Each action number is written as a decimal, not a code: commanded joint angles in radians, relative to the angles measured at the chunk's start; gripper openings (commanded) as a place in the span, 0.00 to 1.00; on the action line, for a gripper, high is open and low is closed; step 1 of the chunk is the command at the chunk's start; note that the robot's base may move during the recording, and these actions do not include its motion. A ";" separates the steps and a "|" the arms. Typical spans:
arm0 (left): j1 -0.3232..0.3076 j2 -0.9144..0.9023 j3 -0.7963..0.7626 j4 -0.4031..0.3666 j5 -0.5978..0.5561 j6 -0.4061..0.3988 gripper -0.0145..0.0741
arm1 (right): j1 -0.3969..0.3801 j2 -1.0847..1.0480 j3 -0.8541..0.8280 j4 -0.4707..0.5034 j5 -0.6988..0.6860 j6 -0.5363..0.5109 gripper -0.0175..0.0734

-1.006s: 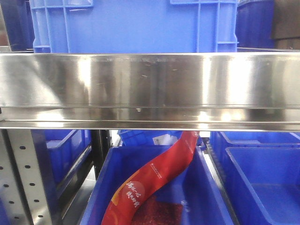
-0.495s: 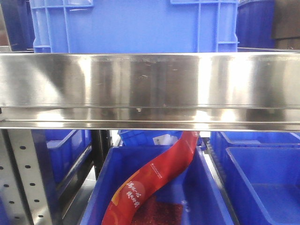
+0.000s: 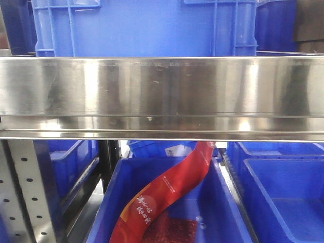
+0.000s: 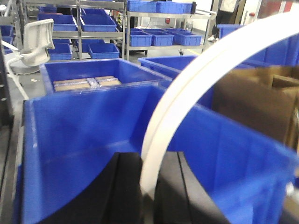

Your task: Grab PVC pipe and place in blue bin

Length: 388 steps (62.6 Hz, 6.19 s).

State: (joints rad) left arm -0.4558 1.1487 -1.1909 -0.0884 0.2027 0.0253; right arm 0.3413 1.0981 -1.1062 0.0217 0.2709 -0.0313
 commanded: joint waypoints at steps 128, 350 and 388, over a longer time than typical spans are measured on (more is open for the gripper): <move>-0.018 0.130 -0.290 -0.015 0.272 -0.004 0.04 | 0.101 0.184 -0.314 0.137 0.082 -0.008 0.01; -0.018 -0.279 0.367 -0.127 -0.071 -0.004 0.04 | -0.381 -1.098 1.106 0.032 -0.263 0.042 0.01; 0.313 -0.779 0.904 0.033 -0.176 0.000 0.04 | -0.381 -1.098 1.106 0.032 -0.263 0.042 0.01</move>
State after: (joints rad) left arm -0.1888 0.4506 -0.3313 -0.0692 0.0188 0.0253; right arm -0.0341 0.0034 -0.0011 0.0613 0.0323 0.0122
